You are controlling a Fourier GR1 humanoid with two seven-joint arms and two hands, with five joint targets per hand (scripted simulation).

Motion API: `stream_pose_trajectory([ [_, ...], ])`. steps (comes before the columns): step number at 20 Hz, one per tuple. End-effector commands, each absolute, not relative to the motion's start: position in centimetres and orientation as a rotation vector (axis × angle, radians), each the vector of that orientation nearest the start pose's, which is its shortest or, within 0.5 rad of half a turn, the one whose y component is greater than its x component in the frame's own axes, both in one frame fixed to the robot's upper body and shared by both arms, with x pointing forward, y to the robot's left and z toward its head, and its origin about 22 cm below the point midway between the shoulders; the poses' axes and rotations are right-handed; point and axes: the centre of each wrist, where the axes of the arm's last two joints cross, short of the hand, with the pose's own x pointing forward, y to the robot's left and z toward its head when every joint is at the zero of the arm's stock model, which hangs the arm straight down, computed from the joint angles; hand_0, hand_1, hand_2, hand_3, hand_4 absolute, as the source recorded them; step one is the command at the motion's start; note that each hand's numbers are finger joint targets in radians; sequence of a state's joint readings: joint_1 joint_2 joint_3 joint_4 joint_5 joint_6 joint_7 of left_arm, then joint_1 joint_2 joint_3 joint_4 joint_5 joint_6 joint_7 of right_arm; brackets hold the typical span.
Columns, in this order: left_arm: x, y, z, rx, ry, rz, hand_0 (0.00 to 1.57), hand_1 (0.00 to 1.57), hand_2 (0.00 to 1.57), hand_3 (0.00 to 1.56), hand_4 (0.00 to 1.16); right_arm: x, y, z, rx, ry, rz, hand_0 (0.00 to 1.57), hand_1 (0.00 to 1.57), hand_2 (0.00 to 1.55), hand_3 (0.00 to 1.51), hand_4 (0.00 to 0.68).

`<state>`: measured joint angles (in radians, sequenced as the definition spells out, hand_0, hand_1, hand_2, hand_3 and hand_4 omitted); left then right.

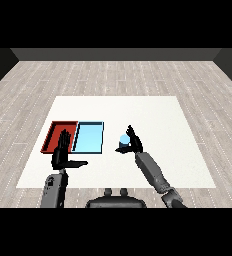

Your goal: Pick the blue can and put it in the blue box

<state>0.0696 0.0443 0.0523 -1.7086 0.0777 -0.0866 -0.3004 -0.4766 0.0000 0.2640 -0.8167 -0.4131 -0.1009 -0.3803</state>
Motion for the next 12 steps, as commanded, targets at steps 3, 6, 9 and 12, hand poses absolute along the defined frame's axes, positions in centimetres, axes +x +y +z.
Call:
stream_pose_trajectory([
  [3, 22.2, 27.0, 2.3, -0.037, -1.942, -0.005, 0.00, 0.00, 0.00, 0.00, 0.00, 32.2, -10.4, -6.2, 0.293, -1.525, 0.014, 0.00, 0.00, 0.00, 0.00, 0.000],
  [6, 22.0, 27.0, 3.1, -0.020, -1.953, 0.017, 0.00, 0.00, 0.00, 0.00, 0.00, 34.7, -12.1, -5.6, 0.316, -1.523, 0.006, 0.00, 0.00, 0.00, 0.00, 0.000],
  [9, 23.3, 27.1, 3.2, -0.043, -1.956, 0.024, 0.00, 0.00, 0.00, 0.00, 0.00, 34.6, -11.1, -5.5, 0.306, -1.520, 0.042, 0.00, 0.00, 0.00, 0.00, 0.000],
  [12, 24.4, 24.6, 1.9, -0.044, -1.947, 0.039, 0.00, 0.00, 0.00, 0.00, 0.00, 32.7, -9.8, -6.1, 0.308, -1.510, 0.022, 0.00, 0.00, 0.00, 0.00, 0.000],
])
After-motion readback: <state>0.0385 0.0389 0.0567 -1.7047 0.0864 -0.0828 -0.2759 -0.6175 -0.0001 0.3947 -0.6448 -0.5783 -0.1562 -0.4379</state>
